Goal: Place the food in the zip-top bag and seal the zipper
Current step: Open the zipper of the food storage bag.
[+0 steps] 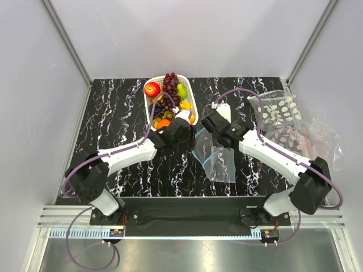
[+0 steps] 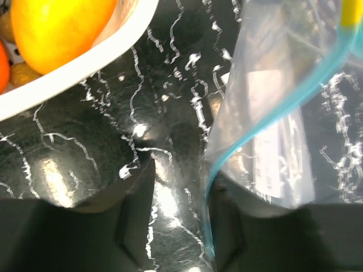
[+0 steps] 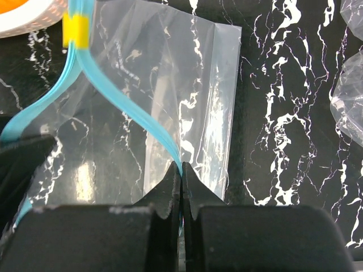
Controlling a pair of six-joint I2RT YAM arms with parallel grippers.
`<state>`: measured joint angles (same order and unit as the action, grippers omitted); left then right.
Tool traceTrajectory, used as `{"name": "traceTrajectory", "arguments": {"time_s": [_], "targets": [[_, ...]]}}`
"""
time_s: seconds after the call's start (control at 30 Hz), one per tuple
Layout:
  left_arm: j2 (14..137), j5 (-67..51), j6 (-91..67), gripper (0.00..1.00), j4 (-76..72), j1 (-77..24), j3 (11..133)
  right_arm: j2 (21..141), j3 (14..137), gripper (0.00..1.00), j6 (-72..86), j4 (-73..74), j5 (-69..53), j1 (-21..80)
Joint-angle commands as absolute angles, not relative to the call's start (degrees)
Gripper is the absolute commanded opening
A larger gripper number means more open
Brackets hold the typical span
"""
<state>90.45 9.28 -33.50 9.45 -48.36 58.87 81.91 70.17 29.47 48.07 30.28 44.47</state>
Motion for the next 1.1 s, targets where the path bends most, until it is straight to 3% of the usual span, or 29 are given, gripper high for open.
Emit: {"name": "traceTrajectory", "arguments": {"time_s": [0.0,0.2,0.53,1.07], "targets": [[89.04,6.95,-31.91,0.49,8.70,-47.38,62.57,83.05,72.95,0.00,27.78,46.14,29.62,43.16],[85.35,2.37,-32.34,0.63,9.84,-43.07,61.26,84.72,73.39,0.00,26.90,44.65,27.95,42.01],[78.84,1.67,-29.88,0.70,13.44,-37.36,61.08,87.45,76.37,0.00,24.96,44.47,26.98,41.57],[87.53,10.63,-28.04,0.71,18.89,-32.35,70.22,87.10,80.51,0.00,24.17,50.36,27.69,41.57]]}}
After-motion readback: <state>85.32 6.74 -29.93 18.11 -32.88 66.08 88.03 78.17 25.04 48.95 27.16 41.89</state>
